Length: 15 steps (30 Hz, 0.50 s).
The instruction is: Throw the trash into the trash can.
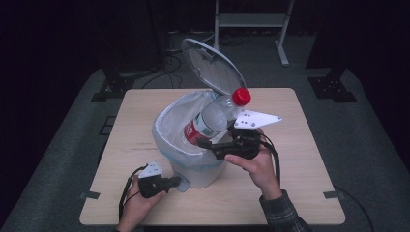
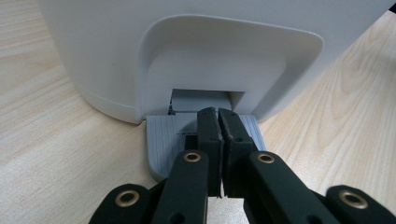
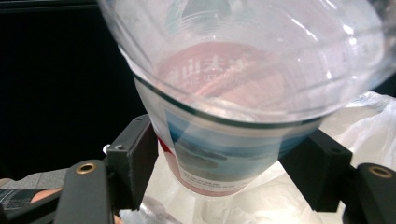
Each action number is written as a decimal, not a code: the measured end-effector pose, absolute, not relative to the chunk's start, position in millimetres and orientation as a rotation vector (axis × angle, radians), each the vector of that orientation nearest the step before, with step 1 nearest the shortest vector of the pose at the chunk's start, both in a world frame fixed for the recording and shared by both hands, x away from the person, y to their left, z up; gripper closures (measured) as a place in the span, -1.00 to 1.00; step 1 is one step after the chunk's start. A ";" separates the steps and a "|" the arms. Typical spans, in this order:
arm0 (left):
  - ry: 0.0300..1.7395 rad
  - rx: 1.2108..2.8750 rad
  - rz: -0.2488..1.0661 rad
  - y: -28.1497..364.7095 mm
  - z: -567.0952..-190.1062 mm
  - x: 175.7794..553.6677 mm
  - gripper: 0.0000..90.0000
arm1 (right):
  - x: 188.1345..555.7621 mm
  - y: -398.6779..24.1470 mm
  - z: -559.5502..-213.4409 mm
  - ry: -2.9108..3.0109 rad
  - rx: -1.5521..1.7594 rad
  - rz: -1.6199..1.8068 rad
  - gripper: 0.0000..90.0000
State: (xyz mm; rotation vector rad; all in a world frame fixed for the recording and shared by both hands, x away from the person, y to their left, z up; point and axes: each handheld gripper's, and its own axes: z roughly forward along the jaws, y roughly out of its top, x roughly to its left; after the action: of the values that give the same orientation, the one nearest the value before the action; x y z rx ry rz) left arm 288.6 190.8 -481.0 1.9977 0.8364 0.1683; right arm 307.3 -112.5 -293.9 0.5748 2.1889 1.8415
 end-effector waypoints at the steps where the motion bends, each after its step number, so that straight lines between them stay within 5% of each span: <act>1: 0.836 1.998 0.169 190.8 -481.1 288.6 0.96 | 306.9 -112.5 -293.6 2.187 0.578 1.842 -0.36; 15: 0.839 1.995 0.166 190.8 -481.2 288.7 0.96 | 308.2 -119.6 -286.8 2.158 0.625 1.886 -0.46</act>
State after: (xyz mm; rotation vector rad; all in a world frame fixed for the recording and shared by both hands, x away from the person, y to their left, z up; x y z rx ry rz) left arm 288.7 190.8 -481.2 1.9951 0.8389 0.1659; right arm 308.2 -119.6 -286.8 0.6247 2.1582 1.8861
